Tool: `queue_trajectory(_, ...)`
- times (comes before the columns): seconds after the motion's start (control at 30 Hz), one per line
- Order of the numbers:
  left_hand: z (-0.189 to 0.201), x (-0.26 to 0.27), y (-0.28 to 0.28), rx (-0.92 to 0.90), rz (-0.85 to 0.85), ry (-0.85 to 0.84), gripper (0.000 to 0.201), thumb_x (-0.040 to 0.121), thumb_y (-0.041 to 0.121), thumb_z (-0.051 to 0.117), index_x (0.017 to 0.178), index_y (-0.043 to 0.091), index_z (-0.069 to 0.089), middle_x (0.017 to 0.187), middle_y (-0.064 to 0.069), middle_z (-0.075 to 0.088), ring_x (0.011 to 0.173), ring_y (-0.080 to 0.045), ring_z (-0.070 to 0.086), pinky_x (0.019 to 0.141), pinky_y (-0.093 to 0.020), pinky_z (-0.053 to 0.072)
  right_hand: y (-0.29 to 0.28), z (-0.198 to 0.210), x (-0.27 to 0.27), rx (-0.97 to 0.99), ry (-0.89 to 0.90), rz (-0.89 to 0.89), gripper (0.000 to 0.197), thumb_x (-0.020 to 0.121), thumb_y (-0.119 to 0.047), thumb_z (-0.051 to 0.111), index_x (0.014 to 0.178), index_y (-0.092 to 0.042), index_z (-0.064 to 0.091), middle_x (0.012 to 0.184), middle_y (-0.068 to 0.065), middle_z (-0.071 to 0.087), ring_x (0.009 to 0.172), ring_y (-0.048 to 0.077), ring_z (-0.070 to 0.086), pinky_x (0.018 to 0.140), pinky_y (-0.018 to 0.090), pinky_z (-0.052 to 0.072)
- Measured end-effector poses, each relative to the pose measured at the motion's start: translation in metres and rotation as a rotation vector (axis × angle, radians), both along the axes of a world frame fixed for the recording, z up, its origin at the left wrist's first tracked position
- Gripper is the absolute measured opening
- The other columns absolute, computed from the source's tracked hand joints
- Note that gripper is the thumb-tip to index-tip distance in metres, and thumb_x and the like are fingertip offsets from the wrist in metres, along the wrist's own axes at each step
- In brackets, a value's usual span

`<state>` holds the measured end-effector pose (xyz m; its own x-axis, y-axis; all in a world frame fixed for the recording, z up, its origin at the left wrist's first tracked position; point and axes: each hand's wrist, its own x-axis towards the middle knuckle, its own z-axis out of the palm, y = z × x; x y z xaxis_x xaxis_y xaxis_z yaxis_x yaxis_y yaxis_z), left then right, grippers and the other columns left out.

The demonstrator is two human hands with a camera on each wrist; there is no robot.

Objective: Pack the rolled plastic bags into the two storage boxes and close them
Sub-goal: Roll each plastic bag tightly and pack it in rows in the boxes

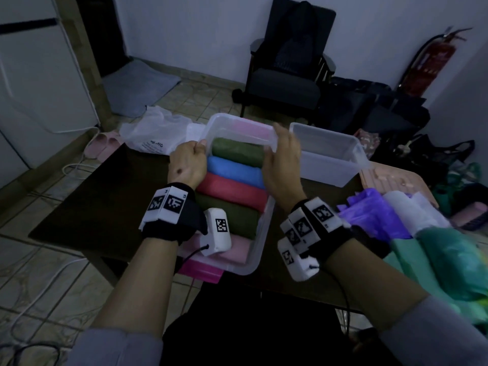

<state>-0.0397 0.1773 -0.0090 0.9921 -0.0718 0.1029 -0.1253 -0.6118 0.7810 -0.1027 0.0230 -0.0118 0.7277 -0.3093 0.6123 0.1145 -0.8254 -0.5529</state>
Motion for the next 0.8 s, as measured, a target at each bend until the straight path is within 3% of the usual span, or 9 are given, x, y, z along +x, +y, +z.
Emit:
queue_trajectory(0.07, -0.001, 0.006, -0.005, 0.039, -0.008, 0.036, 0.046, 0.102, 0.028, 0.031, 0.107, -0.007, 0.06, 0.119, -0.028, 0.057, 0.111, -0.04, 0.051, 0.089, -0.037, 0.037, 0.001, -0.02, -0.014, 0.301, 0.086, -0.001, 0.045, 0.094, -0.016, 0.041, 0.135, 0.001, 0.039, 0.13, 0.017, 0.047, 0.124, 0.028, 0.043, 0.111, 0.039, 0.028)
queue_trajectory(0.1, -0.001, 0.009, -0.007, 0.048, -0.01, 0.057, 0.046, 0.102, 0.028, 0.032, 0.109, -0.008, 0.06, 0.121, -0.029, 0.055, 0.112, -0.041, 0.05, 0.09, -0.037, 0.037, 0.002, -0.026, -0.023, 0.483, 0.128, 0.013, 0.046, 0.095, -0.027, 0.038, 0.132, 0.0, 0.041, 0.125, 0.013, 0.05, 0.119, 0.025, 0.047, 0.11, 0.043, 0.033)
queue_trajectory(0.17, -0.001, 0.015, -0.012, 0.046, -0.012, 0.104, 0.046, 0.101, 0.027, 0.035, 0.112, -0.01, 0.059, 0.125, -0.03, 0.053, 0.116, -0.041, 0.048, 0.094, -0.037, 0.036, 0.005, -0.028, -0.036, 0.881, 0.233, 0.043, 0.04, 0.1, -0.036, 0.033, 0.112, -0.004, 0.054, 0.103, 0.009, 0.06, 0.098, 0.021, 0.058, 0.096, 0.044, 0.047)
queue_trajectory(0.23, 0.0, 0.019, -0.017, 0.052, -0.011, 0.157, 0.045, 0.1, 0.027, 0.037, 0.116, -0.011, 0.056, 0.129, -0.029, 0.05, 0.12, -0.041, 0.045, 0.097, -0.036, 0.035, 0.003, -0.029, -0.042, 1.141, 0.326, 0.094, 0.035, 0.103, -0.028, 0.03, 0.094, -0.012, 0.059, 0.089, 0.005, 0.064, 0.083, 0.017, 0.062, 0.081, 0.034, 0.053)
queue_trajectory(0.3, 0.001, 0.023, -0.023, 0.087, -0.012, 0.199, 0.047, 0.1, 0.026, 0.038, 0.125, -0.012, 0.049, 0.136, -0.029, 0.045, 0.125, -0.04, 0.042, 0.1, -0.036, 0.034, -0.001, -0.028, -0.044, 1.204, 0.348, 0.164, 0.032, 0.103, -0.021, 0.03, 0.095, -0.014, 0.06, 0.089, 0.005, 0.064, 0.082, 0.016, 0.063, 0.077, 0.03, 0.053)
queue_trajectory(0.43, 0.001, 0.032, -0.031, 0.165, -0.01, 0.25, 0.048, 0.099, 0.025, 0.04, 0.13, -0.012, 0.043, 0.139, -0.029, 0.041, 0.127, -0.04, 0.041, 0.1, -0.037, 0.034, -0.007, -0.029, -0.036, 1.216, 0.366, 0.181, 0.031, 0.103, -0.017, 0.031, 0.116, -0.006, 0.057, 0.105, 0.011, 0.064, 0.096, 0.023, 0.062, 0.091, 0.039, 0.051)
queue_trajectory(0.53, -0.002, 0.039, -0.033, 0.22, -0.02, 0.272, 0.051, 0.1, 0.026, 0.04, 0.132, -0.013, 0.039, 0.14, -0.03, 0.038, 0.128, -0.041, 0.039, 0.101, -0.039, 0.033, -0.009, -0.032, -0.032, 1.202, 0.404, 0.189, 0.028, 0.102, -0.019, 0.033, 0.11, -0.009, 0.058, 0.12, 0.02, 0.06, 0.112, 0.033, 0.058, 0.1, 0.047, 0.046)
queue_trajectory(0.73, -0.003, 0.046, -0.035, 0.29, -0.018, 0.29, 0.054, 0.1, 0.025, 0.041, 0.134, -0.017, 0.033, 0.143, -0.032, 0.033, 0.129, -0.043, 0.037, 0.102, -0.041, 0.031, -0.011, -0.031, -0.032, 1.161, 0.458, 0.21, 0.028, 0.102, -0.022, 0.034, 0.101, -0.013, 0.061, 0.125, 0.024, 0.056, 0.117, 0.035, 0.055, 0.102, 0.049, 0.043)
queue_trajectory(0.8, 0.001, 0.045, -0.035, 0.32, -0.039, 0.303, 0.055, 0.1, 0.025, 0.042, 0.135, -0.016, 0.032, 0.144, -0.031, 0.032, 0.13, -0.042, 0.036, 0.103, -0.041, 0.031, -0.011, -0.031, -0.034, 1.142, 0.466, 0.217, 0.029, 0.102, -0.024, 0.035, 0.106, -0.012, 0.061, 0.125, 0.023, 0.057, 0.117, 0.034, 0.054, 0.103, 0.048, 0.043)
